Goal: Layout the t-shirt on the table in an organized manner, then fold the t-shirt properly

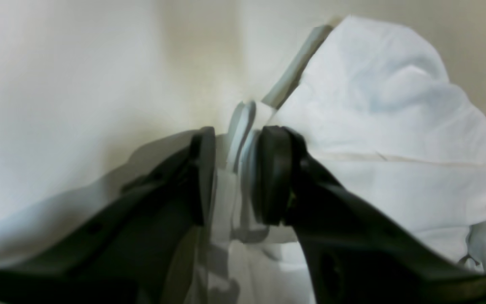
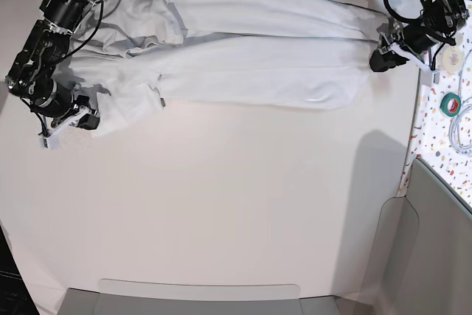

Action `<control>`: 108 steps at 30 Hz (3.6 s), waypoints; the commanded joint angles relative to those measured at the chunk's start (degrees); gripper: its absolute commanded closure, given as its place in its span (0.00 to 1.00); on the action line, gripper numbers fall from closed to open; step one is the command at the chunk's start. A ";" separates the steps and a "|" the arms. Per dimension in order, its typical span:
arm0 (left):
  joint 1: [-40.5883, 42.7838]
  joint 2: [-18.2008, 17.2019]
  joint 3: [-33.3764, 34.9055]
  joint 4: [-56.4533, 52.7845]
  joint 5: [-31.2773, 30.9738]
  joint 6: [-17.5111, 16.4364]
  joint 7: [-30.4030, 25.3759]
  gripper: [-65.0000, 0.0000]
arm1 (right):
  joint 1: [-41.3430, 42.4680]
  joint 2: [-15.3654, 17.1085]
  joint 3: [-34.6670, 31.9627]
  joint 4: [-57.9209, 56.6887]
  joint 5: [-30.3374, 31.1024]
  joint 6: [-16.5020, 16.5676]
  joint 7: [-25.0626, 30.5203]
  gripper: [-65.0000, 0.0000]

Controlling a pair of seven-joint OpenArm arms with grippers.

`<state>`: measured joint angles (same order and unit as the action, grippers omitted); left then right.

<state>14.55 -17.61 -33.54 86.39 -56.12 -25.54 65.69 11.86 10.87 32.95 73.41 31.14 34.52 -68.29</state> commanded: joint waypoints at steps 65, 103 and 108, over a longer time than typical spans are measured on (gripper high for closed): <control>-2.19 -0.72 -0.26 0.69 -1.07 -0.26 -1.12 0.71 | -36.34 9.83 -27.10 43.91 24.91 0.16 -8.24 0.93; -2.11 0.07 -0.26 0.69 -1.07 -0.26 -0.86 0.72 | -28.17 -8.46 -22.18 41.63 4.34 -0.28 -5.86 1.00; -2.19 0.07 -0.26 0.69 -1.07 -0.26 -0.86 0.72 | -27.64 -3.97 -24.82 43.56 4.69 -0.28 -5.60 1.00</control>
<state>12.82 -16.67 -33.50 86.28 -56.12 -25.54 65.73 -16.27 6.90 8.19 115.66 34.37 34.13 -74.85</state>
